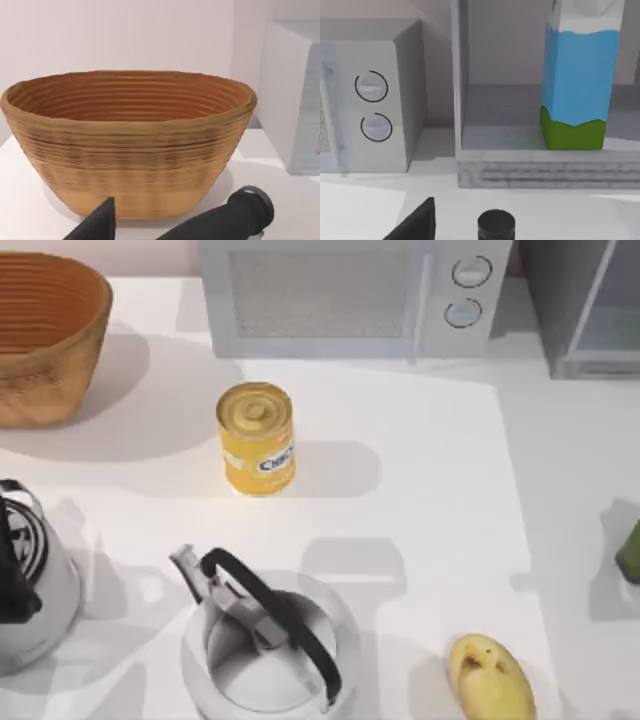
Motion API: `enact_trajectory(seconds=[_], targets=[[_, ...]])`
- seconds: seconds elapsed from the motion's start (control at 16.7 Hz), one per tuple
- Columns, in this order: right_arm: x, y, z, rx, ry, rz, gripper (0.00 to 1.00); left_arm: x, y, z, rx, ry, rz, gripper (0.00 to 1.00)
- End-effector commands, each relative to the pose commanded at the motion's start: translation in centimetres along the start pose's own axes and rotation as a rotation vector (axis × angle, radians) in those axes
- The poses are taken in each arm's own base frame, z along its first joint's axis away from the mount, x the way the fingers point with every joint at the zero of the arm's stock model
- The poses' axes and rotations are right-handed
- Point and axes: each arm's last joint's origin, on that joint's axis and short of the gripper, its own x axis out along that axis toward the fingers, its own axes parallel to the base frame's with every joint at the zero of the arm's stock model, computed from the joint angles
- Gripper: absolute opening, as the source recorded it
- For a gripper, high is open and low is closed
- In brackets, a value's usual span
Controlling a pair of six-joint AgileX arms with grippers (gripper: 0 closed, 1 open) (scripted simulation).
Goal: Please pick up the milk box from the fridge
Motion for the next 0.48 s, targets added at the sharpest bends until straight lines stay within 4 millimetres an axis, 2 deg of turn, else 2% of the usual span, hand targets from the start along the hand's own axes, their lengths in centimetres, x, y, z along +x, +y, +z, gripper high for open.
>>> enact_trajectory(seconds=[0.24,0.48], targets=[[0.2,-0.1,0.1,0.0,-0.001,0.001,1.0,0.0,0.0,0.0,0.0,0.0,0.0,1.0],[1.3,-0.6,0.9,-0.003,-0.005,0.004,1.0,0.0,0.0,0.0,0.0,0.0,0.0,1.0]])
